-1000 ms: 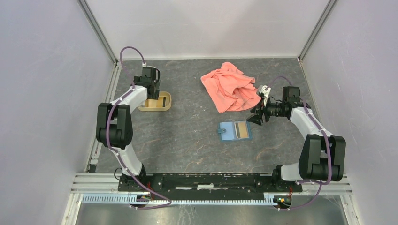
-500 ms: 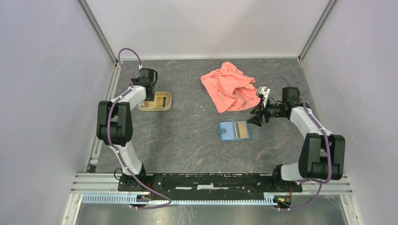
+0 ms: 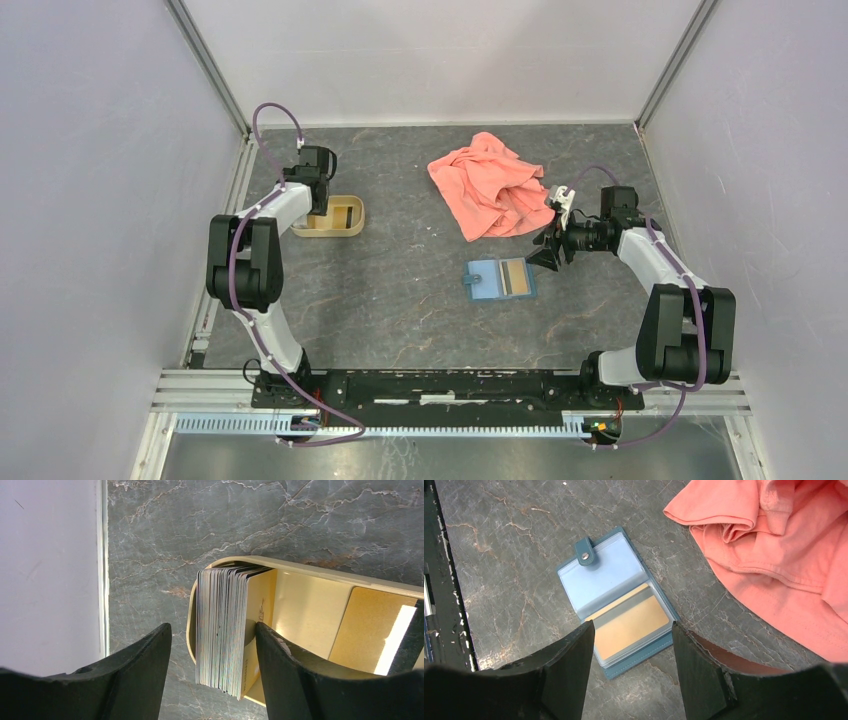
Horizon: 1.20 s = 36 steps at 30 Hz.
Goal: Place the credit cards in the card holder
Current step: Pick up the credit card from the storage box.
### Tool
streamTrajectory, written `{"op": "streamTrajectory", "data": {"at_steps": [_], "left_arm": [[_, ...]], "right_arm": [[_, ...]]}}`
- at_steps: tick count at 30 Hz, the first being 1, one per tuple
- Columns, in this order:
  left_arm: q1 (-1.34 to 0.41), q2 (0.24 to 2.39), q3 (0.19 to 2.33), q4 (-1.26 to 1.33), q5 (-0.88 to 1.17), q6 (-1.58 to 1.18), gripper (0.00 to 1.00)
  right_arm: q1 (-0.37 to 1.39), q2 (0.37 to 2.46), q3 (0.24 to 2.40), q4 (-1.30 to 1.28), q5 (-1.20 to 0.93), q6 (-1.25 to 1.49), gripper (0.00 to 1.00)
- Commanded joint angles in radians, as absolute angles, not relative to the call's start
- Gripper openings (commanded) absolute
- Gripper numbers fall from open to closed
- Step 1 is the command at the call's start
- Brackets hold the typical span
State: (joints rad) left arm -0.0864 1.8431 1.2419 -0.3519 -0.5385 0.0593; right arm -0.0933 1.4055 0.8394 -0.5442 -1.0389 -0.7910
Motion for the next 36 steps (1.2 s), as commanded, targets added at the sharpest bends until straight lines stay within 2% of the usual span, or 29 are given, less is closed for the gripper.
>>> {"op": "streamTrajectory", "data": {"at_steps": [1, 12, 18, 22, 29, 36], "left_arm": [[-0.081, 1.796, 1.270, -0.351, -0.551, 0.040, 0.69], [-0.081, 1.770, 1.270, -0.357, -0.546, 0.038, 0.66], [-0.081, 1.766, 1.269, -0.358, -0.539, 0.036, 0.60], [-0.081, 1.769, 1.269, -0.360, -0.529, 0.032, 0.50], [-0.081, 1.767, 1.270, -0.362, -0.515, 0.031, 0.40], [-0.082, 1.768, 1.273, -0.365, -0.496, 0.028, 0.24]], "right_arm": [[-0.091, 1.406, 0.874, -0.557, -1.069, -0.818, 0.65], [-0.091, 1.412, 0.877, -0.564, -1.070, -0.824, 0.65], [-0.091, 1.413, 0.880, -0.570, -1.070, -0.829, 0.65], [-0.091, 1.413, 0.882, -0.575, -1.072, -0.831, 0.65], [-0.091, 1.417, 0.884, -0.581, -1.071, -0.836, 0.64], [-0.091, 1.416, 0.884, -0.582, -1.073, -0.839, 0.64]]}}
